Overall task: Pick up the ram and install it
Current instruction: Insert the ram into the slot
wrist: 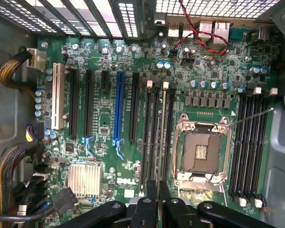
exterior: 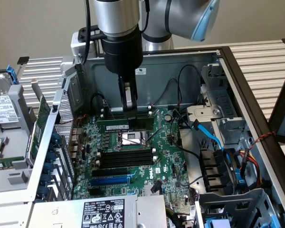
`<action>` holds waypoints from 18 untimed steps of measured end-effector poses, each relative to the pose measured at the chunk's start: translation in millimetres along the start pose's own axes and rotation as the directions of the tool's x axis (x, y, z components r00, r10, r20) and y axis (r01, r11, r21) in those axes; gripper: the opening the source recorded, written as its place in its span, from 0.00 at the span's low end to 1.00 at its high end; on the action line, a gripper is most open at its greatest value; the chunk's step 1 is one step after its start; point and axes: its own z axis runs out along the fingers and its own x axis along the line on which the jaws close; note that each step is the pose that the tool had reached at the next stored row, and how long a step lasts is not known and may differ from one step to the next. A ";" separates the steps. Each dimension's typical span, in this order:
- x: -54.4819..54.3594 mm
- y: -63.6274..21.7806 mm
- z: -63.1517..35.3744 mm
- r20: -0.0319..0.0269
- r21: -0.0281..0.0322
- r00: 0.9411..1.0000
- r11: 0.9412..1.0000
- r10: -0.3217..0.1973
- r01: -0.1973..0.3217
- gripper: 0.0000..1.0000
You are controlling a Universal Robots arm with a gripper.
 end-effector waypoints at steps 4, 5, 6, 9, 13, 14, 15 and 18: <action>1.1 0.6 6.9 -0.002 0.000 1.000 1.000 0.004 -0.004 0.14; 1.1 0.7 8.4 -0.003 0.000 1.000 1.000 0.005 -0.005 0.14; 1.1 0.8 9.8 -0.004 0.000 1.000 1.000 0.006 -0.006 0.14; 1.0 1.1 13.6 -0.011 0.001 1.000 1.000 0.009 -0.009 0.14; 0.9 1.4 17.3 -0.021 0.000 1.000 1.000 0.011 -0.011 0.14; 0.9 1.4 17.3 -0.021 0.000 1.000 1.000 0.011 -0.011 0.14; 0.9 1.4 17.3 -0.021 0.000 1.000 1.000 0.011 -0.011 0.14; 0.9 1.5 18.0 -0.021 0.001 1.000 1.000 0.011 -0.011 0.14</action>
